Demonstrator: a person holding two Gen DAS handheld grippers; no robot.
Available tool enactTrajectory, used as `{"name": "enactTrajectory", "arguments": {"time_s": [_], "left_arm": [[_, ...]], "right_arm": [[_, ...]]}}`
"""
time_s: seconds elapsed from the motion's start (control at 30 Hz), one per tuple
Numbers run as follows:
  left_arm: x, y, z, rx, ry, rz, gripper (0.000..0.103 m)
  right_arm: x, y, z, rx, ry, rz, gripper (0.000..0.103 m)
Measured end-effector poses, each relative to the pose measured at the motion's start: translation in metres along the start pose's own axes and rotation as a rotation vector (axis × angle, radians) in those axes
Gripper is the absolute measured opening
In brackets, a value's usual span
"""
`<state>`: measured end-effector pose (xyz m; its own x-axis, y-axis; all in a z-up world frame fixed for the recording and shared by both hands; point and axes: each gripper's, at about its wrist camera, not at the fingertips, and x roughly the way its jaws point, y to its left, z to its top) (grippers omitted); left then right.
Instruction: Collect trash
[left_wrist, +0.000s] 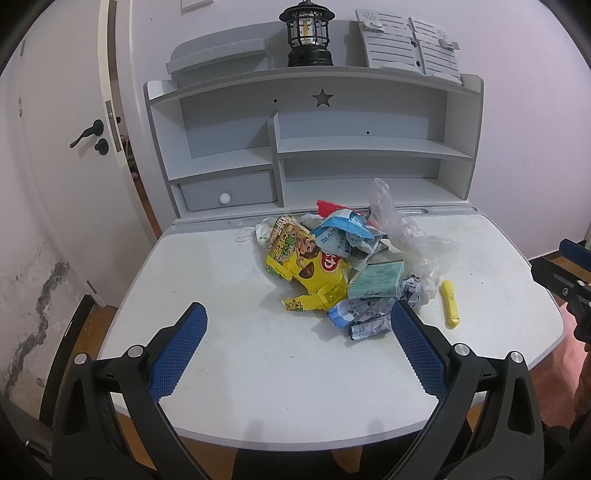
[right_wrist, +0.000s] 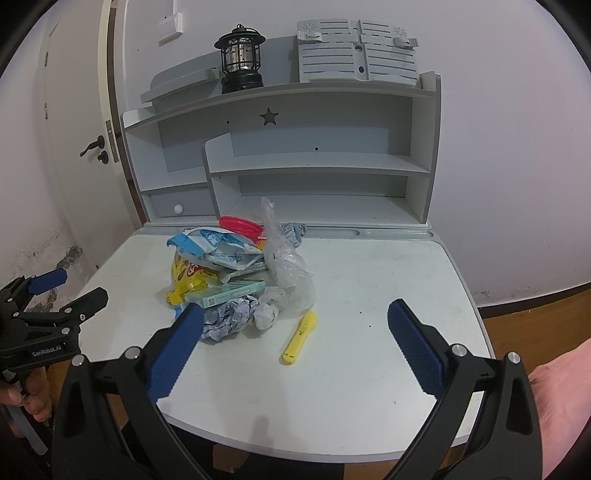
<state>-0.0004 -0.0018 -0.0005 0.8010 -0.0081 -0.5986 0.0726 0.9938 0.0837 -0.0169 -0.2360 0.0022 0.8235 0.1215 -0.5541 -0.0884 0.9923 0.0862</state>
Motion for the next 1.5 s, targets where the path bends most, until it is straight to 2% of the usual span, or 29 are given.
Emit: {"name": "enactTrajectory", "arguments": {"time_s": [1.5], "left_arm": [[0.0057, -0.0006, -0.0035, 0.009, 0.009, -0.004, 0.097]], "right_arm": [[-0.0006, -0.0005, -0.0015, -0.001, -0.001, 0.002, 0.096]]}}
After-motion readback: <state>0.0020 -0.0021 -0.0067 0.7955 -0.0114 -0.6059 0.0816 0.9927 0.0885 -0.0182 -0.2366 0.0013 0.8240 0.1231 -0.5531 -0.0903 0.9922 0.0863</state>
